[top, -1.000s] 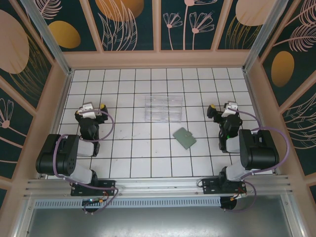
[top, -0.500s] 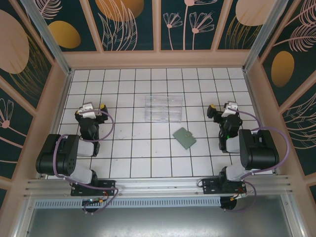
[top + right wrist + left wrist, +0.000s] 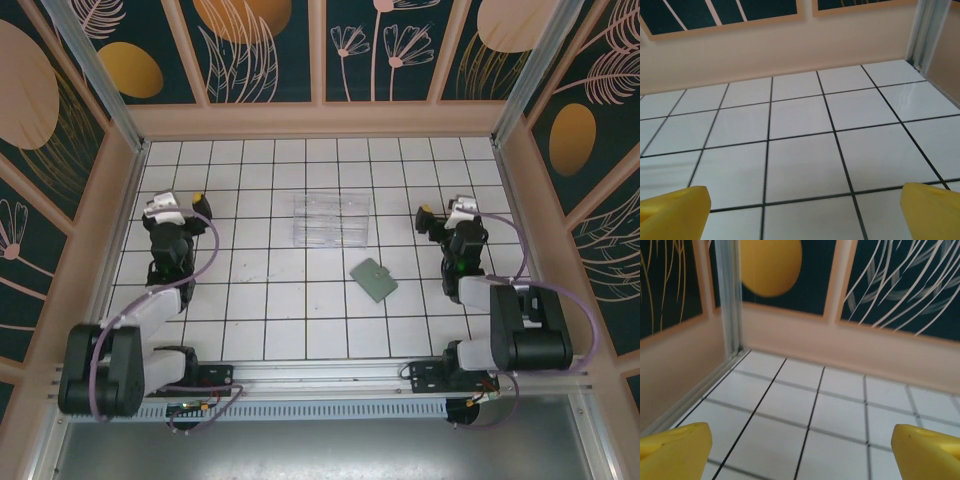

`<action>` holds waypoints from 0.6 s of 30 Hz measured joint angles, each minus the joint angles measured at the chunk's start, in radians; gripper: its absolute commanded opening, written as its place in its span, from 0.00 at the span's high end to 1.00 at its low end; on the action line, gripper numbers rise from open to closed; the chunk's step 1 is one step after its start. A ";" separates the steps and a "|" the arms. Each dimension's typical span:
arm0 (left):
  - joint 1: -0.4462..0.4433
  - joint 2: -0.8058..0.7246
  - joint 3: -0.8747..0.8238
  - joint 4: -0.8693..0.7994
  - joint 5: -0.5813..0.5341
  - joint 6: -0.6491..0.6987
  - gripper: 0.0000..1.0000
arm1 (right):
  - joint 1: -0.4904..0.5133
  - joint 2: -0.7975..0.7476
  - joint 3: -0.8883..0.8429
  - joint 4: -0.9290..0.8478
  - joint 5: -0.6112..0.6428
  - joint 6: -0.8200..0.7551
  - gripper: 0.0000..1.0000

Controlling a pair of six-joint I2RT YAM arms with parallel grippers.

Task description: Take the credit cards out of the card holder

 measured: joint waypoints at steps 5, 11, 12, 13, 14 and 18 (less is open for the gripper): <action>-0.119 -0.123 0.079 -0.245 0.041 -0.129 0.10 | 0.050 -0.154 0.077 -0.312 -0.019 0.052 0.07; -0.283 -0.135 0.080 -0.468 0.153 -0.307 0.12 | 0.062 -0.236 0.137 -0.635 -0.158 0.212 0.20; -0.323 -0.135 0.080 -0.489 0.165 -0.337 0.13 | 0.063 -0.232 0.150 -0.688 -0.193 0.239 0.21; -0.356 -0.134 0.080 -0.503 0.172 -0.364 0.13 | 0.065 -0.225 0.161 -0.733 -0.224 0.259 0.21; -0.392 -0.131 0.079 -0.513 0.183 -0.397 0.13 | 0.071 -0.214 0.170 -0.776 -0.257 0.277 0.21; -0.520 -0.074 0.080 -0.524 0.214 -0.525 0.13 | 0.140 -0.156 0.177 -0.912 -0.340 0.323 0.24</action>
